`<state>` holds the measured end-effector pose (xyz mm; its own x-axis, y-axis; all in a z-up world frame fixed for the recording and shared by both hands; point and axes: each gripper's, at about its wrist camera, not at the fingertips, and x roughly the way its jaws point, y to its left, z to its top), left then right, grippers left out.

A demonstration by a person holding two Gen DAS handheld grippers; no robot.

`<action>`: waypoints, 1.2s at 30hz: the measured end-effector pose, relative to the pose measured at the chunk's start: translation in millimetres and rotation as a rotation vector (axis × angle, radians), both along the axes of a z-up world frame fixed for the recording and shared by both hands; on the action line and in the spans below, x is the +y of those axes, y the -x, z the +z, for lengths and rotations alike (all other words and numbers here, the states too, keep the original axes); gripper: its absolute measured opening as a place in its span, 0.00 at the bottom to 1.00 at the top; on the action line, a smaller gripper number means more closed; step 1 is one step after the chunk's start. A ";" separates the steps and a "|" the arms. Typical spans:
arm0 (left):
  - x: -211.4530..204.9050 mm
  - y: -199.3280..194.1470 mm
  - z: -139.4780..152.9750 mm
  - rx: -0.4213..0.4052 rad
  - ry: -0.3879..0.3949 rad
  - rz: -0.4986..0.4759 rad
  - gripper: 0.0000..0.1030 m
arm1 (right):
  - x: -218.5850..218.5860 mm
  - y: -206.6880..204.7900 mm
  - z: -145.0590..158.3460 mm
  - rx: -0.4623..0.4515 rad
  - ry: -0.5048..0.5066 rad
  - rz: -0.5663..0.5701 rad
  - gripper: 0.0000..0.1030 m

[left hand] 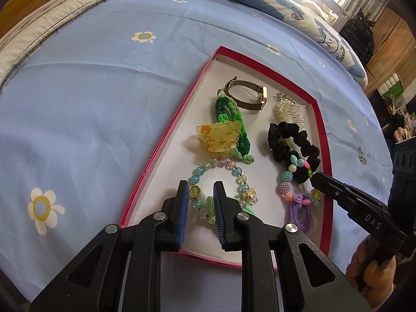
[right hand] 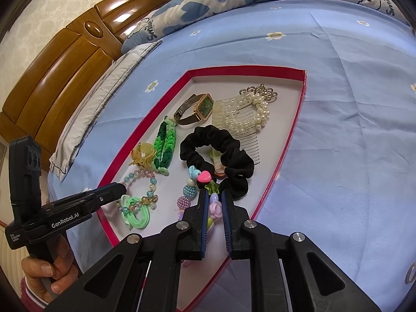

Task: Organize jewelry
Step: 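Open both tools over the tray and pull them back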

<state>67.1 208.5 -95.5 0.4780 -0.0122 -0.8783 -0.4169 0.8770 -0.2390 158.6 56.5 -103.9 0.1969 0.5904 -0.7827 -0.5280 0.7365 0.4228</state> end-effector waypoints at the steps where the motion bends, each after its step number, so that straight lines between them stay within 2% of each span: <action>1: -0.6 -0.1 -0.1 0.002 -0.003 -0.001 0.18 | -0.3 0.4 0.1 -0.002 0.001 -0.001 0.13; 5: -1.6 -0.7 0.1 0.004 -0.007 -0.006 0.19 | -0.6 1.7 1.2 -0.002 -0.001 -0.003 0.14; 8: -2.6 0.5 2.2 0.000 -0.011 -0.005 0.24 | -0.9 2.7 2.9 -0.004 -0.006 -0.003 0.15; 9: -2.9 1.3 3.3 -0.002 -0.013 -0.004 0.28 | -1.4 3.1 3.9 -0.006 -0.008 -0.004 0.17; 11: -4.0 2.6 5.2 -0.006 -0.017 -0.002 0.33 | -2.3 3.7 5.4 -0.011 -0.013 -0.009 0.27; 17: -5.2 7.9 14.3 -0.028 -0.015 0.004 0.40 | -5.4 7.5 12.3 -0.019 -0.029 -0.016 0.35; 20: -7.0 12.9 22.1 -0.043 -0.024 0.007 0.49 | -9.6 10.2 18.3 -0.026 -0.045 -0.023 0.42; 22: -10.9 18.8 31.0 -0.061 -0.047 0.006 0.61 | -13.5 13.6 24.3 -0.033 -0.060 -0.028 0.42; 24: -14.1 25.1 39.3 -0.079 -0.067 0.012 0.72 | -17.5 17.2 29.9 -0.038 -0.079 -0.033 0.47; 26: -16.8 33.8 48.6 -0.107 -0.071 0.020 0.78 | -25.3 22.7 38.1 -0.055 -0.116 -0.051 0.59; 29: -18.9 45.8 57.8 -0.137 -0.056 0.035 0.82 | -37.0 33.3 49.7 -0.085 -0.176 -0.078 0.71; 36: -22.8 70.9 61.4 -0.119 -0.047 0.073 0.85 | -58.6 54.8 63.8 -0.094 -0.257 -0.120 0.78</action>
<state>-3.8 185.7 -34.1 0.5771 0.0664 -0.8140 -0.4512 0.8567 -0.2500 103.8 -2.2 -40.1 0.3421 0.7349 -0.5856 -0.4895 0.6713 0.5565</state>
